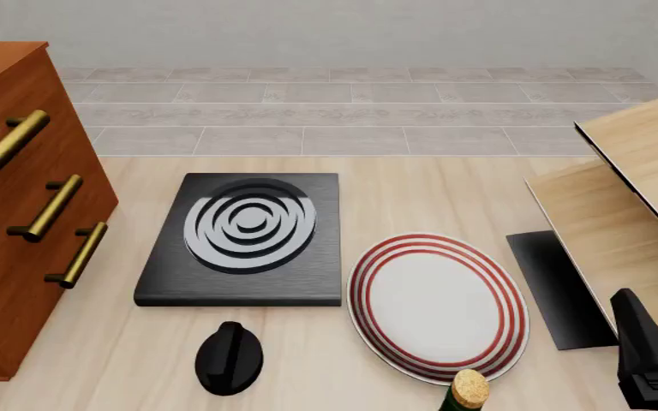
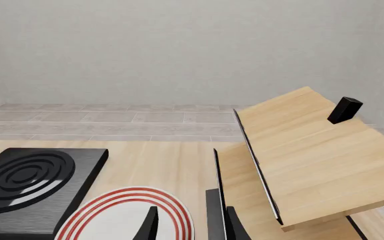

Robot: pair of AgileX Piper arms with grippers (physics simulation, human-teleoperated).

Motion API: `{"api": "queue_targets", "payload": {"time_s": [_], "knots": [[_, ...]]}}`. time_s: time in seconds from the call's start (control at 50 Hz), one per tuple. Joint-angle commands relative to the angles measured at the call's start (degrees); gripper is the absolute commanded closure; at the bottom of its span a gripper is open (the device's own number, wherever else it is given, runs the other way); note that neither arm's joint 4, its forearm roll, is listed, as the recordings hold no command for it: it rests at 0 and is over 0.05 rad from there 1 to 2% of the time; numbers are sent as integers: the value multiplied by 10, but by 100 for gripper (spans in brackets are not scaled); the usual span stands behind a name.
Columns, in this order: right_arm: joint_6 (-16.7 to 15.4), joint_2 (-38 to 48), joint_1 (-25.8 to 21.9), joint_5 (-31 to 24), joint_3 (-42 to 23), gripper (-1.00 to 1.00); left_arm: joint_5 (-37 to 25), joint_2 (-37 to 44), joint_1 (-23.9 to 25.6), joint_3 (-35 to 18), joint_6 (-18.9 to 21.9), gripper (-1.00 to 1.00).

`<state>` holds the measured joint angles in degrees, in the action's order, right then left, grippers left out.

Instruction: Put the bowl on the top of the cabinet.

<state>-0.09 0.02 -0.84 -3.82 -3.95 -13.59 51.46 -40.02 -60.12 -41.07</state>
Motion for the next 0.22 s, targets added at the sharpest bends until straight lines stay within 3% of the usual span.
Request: {"api": "queue_targets", "payload": {"time_s": [0.02,0.22], "knots": [[0,0,0,0,0,-100,-12,-17,7,-7,3,-100],[0,0,0,0,0,-100,-21,-32,14,-5,6,-100]]}}
